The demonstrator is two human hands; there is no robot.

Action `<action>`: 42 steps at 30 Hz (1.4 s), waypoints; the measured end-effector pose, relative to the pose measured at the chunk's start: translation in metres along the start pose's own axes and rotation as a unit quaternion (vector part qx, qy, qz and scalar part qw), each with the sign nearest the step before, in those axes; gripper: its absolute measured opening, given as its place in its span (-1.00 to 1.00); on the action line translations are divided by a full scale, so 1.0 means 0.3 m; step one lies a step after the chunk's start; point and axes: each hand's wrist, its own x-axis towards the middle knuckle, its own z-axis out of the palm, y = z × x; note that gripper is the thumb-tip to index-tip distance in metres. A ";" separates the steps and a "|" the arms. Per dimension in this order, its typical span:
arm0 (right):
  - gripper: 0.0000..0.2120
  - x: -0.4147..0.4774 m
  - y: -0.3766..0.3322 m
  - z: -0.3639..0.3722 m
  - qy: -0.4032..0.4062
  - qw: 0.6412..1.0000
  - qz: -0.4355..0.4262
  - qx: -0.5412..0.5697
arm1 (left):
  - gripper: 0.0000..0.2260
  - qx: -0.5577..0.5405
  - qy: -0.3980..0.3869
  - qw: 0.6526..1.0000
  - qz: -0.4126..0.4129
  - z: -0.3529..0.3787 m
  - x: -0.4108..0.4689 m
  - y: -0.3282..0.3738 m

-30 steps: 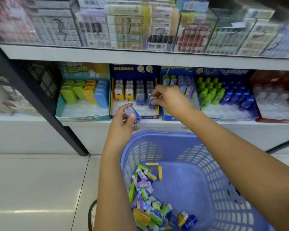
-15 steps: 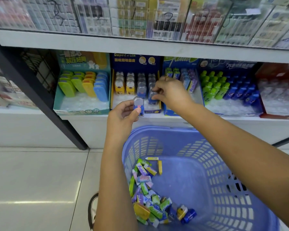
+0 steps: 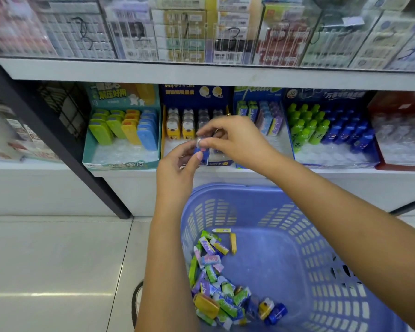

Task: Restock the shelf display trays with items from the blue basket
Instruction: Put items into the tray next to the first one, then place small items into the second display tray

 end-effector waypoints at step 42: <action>-0.60 -0.735 0.582 0.369 -0.637 0.732 0.187 -0.152 | -0.66 0.505 -0.562 0.637 -0.155 0.343 -0.432 -0.584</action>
